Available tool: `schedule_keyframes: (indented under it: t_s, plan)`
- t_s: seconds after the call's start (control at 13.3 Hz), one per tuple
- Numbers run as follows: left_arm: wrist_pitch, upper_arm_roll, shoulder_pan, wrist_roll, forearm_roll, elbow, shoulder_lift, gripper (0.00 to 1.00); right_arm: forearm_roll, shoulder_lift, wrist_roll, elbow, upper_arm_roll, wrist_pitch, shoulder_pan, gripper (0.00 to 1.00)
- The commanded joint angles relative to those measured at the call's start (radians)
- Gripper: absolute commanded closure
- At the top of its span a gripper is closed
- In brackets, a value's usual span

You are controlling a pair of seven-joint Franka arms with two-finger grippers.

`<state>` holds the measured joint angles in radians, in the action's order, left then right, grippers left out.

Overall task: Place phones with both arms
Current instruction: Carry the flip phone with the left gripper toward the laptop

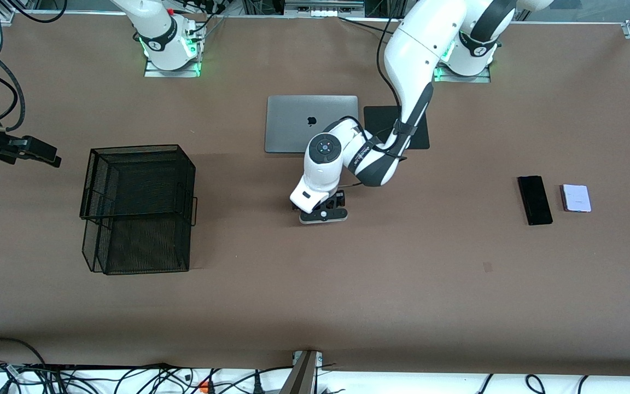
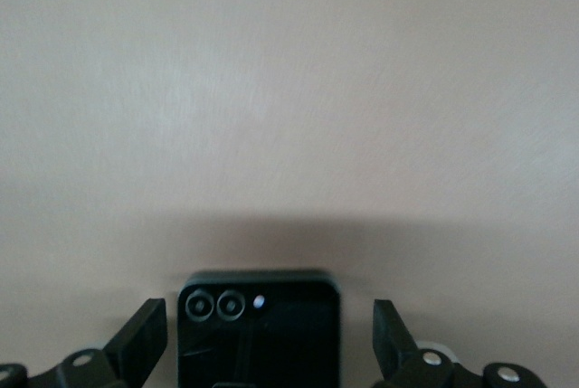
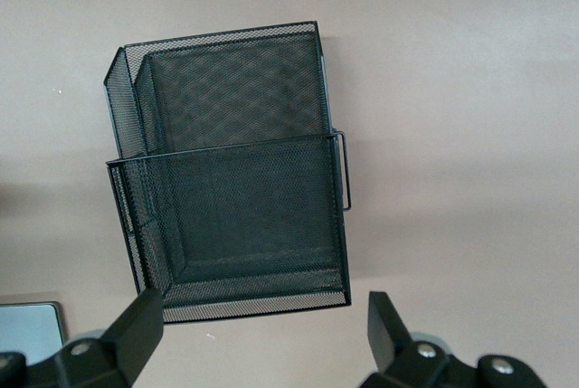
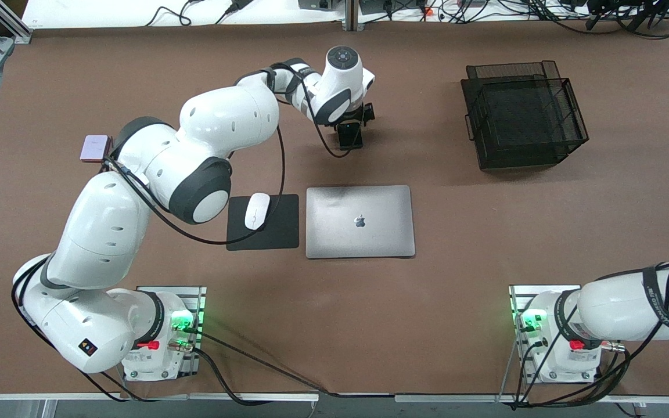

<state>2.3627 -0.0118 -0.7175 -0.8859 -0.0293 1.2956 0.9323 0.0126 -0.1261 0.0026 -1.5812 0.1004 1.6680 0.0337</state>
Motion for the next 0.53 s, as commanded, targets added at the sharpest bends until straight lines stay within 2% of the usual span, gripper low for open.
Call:
schedule_keyframes:
  t_s: [0.0, 0.15, 0.3, 0.45]
  plan:
    - [-0.084, 0.041, 0.007, 0.004, 0.012, -0.025, -0.052, 0.00, -0.003, 0.006, -0.013, 0.006, -0.001, -0.010, -0.008, 0.00]
    - [-0.137, 0.052, 0.041, 0.012, 0.012, -0.010, -0.091, 0.00, -0.005, 0.014, -0.016, 0.004, -0.002, -0.014, -0.006, 0.00]
    - [-0.212, 0.052, 0.070, 0.079, 0.012, 0.026, -0.127, 0.00, -0.002, 0.020, 0.003, 0.004, -0.014, -0.078, 0.002, 0.00]
    - [-0.285, 0.050, 0.124, 0.175, 0.012, 0.077, -0.177, 0.00, 0.000, 0.004, 0.010, 0.004, -0.092, -0.071, 0.012, 0.00]
